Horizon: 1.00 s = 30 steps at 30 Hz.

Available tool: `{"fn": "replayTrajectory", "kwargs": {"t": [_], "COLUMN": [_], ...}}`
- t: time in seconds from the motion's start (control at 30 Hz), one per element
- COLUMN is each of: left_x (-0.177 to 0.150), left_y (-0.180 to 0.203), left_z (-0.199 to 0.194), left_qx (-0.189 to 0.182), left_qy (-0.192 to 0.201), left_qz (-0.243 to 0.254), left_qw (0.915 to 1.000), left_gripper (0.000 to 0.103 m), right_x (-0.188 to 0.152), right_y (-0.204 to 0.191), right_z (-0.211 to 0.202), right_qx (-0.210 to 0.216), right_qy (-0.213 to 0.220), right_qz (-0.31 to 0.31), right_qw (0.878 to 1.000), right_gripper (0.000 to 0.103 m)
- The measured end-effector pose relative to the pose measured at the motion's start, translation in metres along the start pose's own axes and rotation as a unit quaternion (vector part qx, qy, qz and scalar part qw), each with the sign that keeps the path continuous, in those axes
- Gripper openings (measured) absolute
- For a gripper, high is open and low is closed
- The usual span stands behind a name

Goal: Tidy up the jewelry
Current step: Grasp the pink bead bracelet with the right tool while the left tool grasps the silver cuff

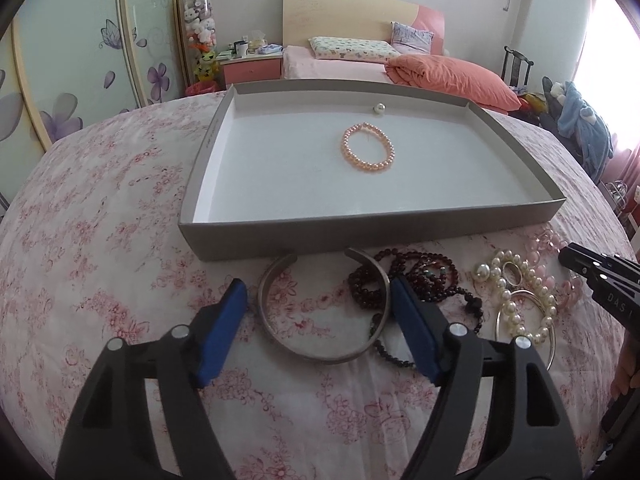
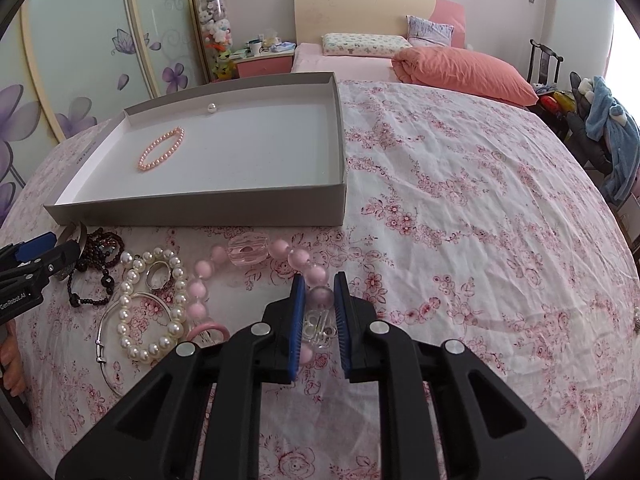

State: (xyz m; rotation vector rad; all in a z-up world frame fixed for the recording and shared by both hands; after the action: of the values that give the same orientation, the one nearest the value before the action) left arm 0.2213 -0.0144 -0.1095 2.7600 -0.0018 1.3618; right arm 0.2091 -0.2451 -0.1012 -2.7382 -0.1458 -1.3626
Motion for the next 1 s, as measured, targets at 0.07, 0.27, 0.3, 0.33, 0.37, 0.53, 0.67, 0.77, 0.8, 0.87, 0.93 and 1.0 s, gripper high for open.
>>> {"fn": "replayTrajectory", "kwargs": {"t": [0.07,0.27,0.3,0.33,0.37,0.53,0.67,0.77,0.8,0.87,0.93,1.0], "left_x": [-0.001,-0.001,-0.001,-0.001,0.0,0.002,-0.007,-0.015,-0.016,-0.018,-0.02,-0.02], "left_y": [0.001,-0.002,-0.005,-0.008,-0.012,-0.027,-0.038,-0.043,-0.043,-0.042,-0.04,-0.039], "left_z": [0.002,-0.002,-0.004,-0.006,-0.009,-0.025,-0.032,-0.031,-0.03,-0.03,-0.029,-0.028], "left_qx": [0.004,-0.007,-0.007,-0.008,-0.009,-0.006,0.012,0.021,0.022,0.025,0.029,0.031], "left_qy": [-0.006,-0.003,0.0,0.003,0.009,0.02,0.006,-0.005,-0.006,-0.006,-0.007,-0.008], "left_qz": [0.006,-0.006,-0.013,-0.017,-0.023,-0.033,-0.019,-0.013,-0.012,-0.007,-0.001,0.003], "left_qw": [1.0,1.0,0.9999,0.9998,0.9997,0.9992,0.9997,0.9997,0.9997,0.9996,0.9996,0.9995], "left_gripper": [0.072,0.066,0.066,0.066,0.066,0.066,0.066,0.066,0.066,0.066,0.066,0.066], "right_x": [0.0,0.0,0.0,0.0,0.0,0.0,0.0,0.0,0.0,0.0,0.0,0.0], "right_y": [0.0,0.0,0.0,0.0,0.0,0.0,-0.001,-0.002,-0.001,-0.001,-0.001,-0.001], "right_z": [0.0,0.0,0.0,0.0,0.0,0.0,0.0,0.0,0.0,0.0,0.0,0.0], "right_qx": [0.0,0.0,0.0,0.0,0.0,0.0,-0.002,-0.001,-0.002,-0.002,-0.002,-0.002], "right_qy": [0.0,0.0,0.0,0.0,-0.001,-0.001,-0.001,-0.001,-0.001,-0.001,-0.001,-0.001], "right_qz": [0.0,0.001,0.001,0.0,0.001,0.001,-0.003,-0.002,-0.002,-0.002,-0.003,-0.003], "right_qw": [1.0,1.0,1.0,1.0,1.0,1.0,1.0,1.0,1.0,1.0,1.0,1.0], "right_gripper": [0.016,0.016,0.016,0.016,0.016,0.016,0.016,0.016,0.016,0.016,0.016,0.016]}}
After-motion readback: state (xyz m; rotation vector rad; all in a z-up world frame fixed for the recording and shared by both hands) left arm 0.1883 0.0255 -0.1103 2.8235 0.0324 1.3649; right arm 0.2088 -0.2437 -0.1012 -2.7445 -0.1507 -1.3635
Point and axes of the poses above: each gripper's, at about its wrist camera, not at the fingertips, and z roughly the way its jaws point, y to its right, x to its top, the point moved 3 cm from there along z, roughly the way its jaws point, and after that the axes turned 14 degrees about y, right-handed, at the moved point
